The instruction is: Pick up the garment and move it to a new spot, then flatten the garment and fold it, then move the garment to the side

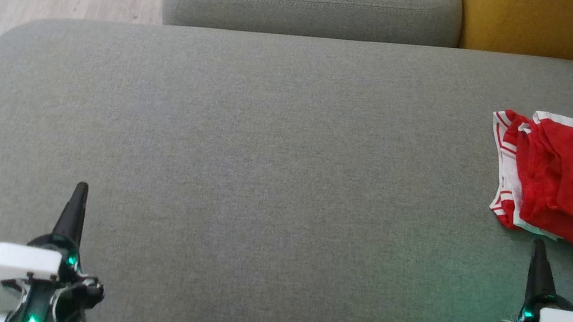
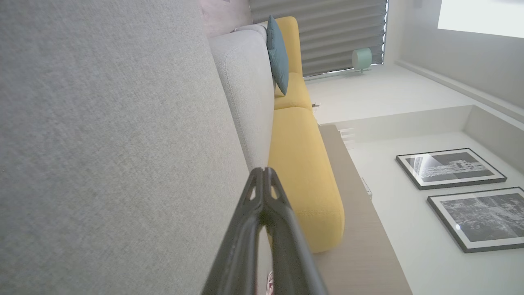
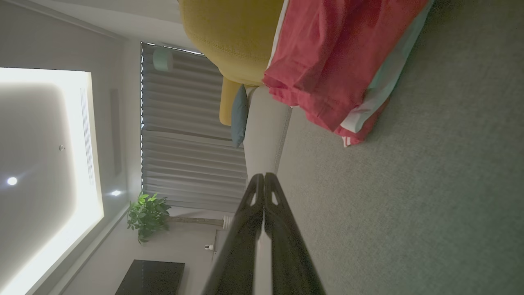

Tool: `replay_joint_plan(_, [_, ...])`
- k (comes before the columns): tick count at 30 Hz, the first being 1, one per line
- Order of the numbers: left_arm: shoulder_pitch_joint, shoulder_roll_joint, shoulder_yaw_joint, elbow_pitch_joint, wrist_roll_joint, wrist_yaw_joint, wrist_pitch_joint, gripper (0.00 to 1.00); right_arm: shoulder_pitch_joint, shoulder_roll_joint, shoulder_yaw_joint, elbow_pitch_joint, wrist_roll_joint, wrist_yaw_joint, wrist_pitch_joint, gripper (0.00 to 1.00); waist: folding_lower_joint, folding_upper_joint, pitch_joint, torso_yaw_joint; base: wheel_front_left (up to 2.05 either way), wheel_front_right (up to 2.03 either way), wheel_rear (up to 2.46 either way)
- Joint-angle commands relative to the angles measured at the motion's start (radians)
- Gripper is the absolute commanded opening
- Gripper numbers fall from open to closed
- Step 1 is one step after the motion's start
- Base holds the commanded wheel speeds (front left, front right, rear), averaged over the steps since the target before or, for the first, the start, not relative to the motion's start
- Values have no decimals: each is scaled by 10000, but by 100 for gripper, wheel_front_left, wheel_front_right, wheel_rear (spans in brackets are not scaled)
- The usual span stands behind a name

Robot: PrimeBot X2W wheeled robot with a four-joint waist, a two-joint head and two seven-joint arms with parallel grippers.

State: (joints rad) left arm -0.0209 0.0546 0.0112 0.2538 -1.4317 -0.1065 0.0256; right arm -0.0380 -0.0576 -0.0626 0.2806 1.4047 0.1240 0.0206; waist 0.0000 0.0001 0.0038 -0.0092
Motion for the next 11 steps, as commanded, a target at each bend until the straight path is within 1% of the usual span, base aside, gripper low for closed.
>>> replay_joint_plan(1, [-627,170,339,-284,-291,-86,115,0,-510,-187,117,-371,346,58,132,0,0,-1,-1,7,0,0,0])
replay_joint_plan(11, [-753,172,564,-177,-1290,-176,417,0,-602,-182,-46,-376,1495,63,430,0,0,-1,-4,56,0,0,0])
